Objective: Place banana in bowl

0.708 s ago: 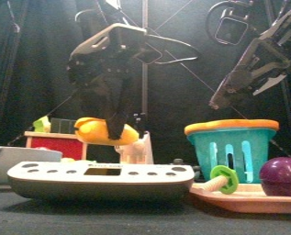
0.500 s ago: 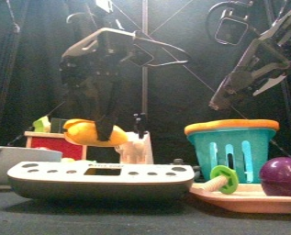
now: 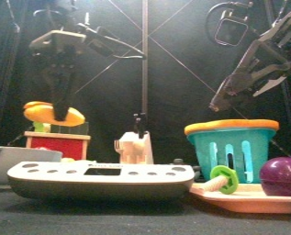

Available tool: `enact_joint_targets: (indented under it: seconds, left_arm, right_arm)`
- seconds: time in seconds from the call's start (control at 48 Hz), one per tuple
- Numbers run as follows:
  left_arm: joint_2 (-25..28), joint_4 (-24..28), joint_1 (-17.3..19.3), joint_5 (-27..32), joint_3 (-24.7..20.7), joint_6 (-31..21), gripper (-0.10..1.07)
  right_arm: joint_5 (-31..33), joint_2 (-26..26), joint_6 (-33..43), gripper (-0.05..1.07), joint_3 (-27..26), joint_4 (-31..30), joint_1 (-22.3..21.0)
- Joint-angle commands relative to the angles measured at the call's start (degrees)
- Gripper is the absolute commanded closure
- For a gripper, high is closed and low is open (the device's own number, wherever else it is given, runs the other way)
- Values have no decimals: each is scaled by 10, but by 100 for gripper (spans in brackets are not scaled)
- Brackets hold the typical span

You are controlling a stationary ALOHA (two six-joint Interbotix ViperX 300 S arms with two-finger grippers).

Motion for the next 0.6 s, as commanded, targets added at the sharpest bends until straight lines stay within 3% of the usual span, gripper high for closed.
enact_joint_targets:
  seconds: [0.0,0.375,0.583]
  left_arm:
    - [-42,17,8,3,34,-3,22]
    - [-66,62,17,-72,123,-1,22]
    - [-65,62,20,-108,134,-1,21]
  right_arm:
    - [-3,-4,-1,20,-7,1,-1]
    - [-3,1,-1,20,-9,1,-3]
    - [-3,4,-1,20,-8,-1,-5]
